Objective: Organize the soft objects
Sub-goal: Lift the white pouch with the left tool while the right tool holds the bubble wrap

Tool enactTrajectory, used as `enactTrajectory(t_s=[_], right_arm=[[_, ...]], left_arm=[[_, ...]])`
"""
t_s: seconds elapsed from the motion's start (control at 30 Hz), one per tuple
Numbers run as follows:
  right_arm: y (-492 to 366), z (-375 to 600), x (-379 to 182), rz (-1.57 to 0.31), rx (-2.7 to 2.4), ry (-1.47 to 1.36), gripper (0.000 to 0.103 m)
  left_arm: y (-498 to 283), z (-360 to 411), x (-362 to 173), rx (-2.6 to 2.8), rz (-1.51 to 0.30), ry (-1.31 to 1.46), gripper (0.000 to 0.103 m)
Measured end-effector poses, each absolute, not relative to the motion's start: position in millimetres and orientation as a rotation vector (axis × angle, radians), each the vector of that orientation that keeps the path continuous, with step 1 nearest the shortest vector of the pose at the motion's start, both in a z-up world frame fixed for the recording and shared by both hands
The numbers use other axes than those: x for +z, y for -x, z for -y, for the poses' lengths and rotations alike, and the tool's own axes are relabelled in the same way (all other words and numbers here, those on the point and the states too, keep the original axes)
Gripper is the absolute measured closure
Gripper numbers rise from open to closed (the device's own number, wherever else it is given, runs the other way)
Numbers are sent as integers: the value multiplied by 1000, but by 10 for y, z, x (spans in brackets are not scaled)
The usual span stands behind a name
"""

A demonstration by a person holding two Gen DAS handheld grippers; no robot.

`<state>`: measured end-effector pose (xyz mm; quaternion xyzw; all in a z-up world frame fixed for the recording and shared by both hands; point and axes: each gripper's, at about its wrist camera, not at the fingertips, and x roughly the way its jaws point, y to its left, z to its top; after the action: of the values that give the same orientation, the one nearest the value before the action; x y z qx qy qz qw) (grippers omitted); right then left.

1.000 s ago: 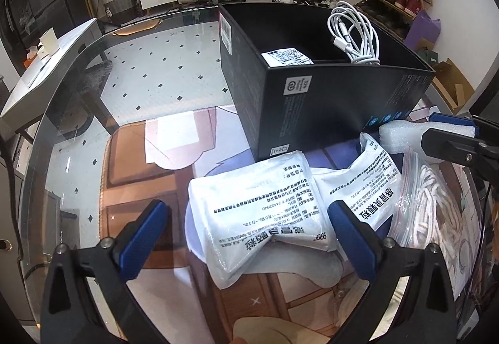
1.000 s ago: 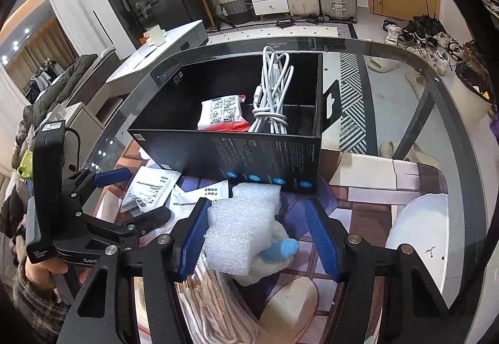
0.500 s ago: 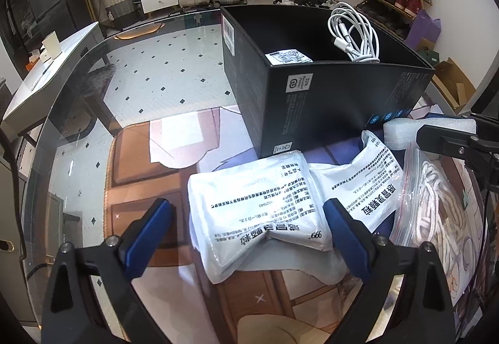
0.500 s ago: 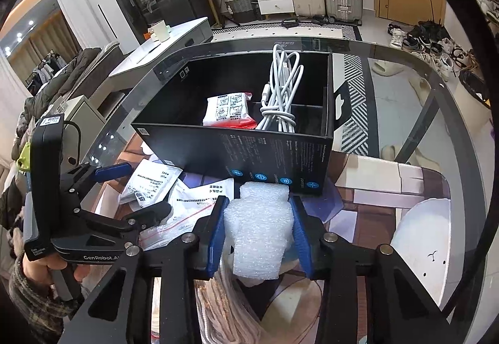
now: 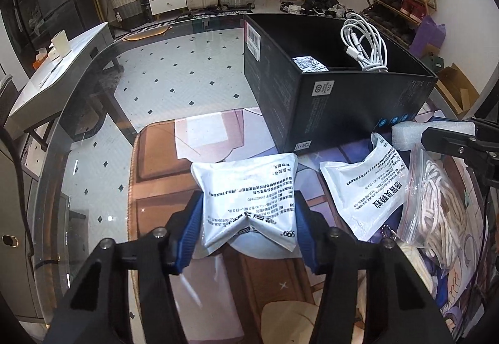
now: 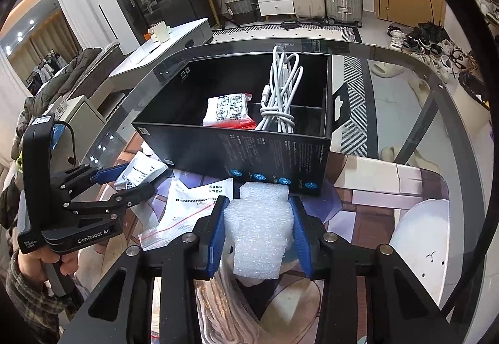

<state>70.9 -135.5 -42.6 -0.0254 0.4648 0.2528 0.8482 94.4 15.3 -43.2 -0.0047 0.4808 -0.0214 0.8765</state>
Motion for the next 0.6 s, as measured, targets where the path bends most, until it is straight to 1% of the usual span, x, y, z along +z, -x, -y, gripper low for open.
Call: enactTrajectory(t_s=[0.13, 0.4, 0.6], right_arm=[[-698, 1371, -415, -974, 529, 55, 64], [-672, 1484, -329, -948, 506, 46, 64], [-643, 1592, -274, -937, 490, 25, 64]], left_arm=[[-949, -159, -422, -52, -1000, 19, 54], [-918, -148, -363, -75, -998, 45, 64], [-886, -130, -334, -89, -994, 46, 68]])
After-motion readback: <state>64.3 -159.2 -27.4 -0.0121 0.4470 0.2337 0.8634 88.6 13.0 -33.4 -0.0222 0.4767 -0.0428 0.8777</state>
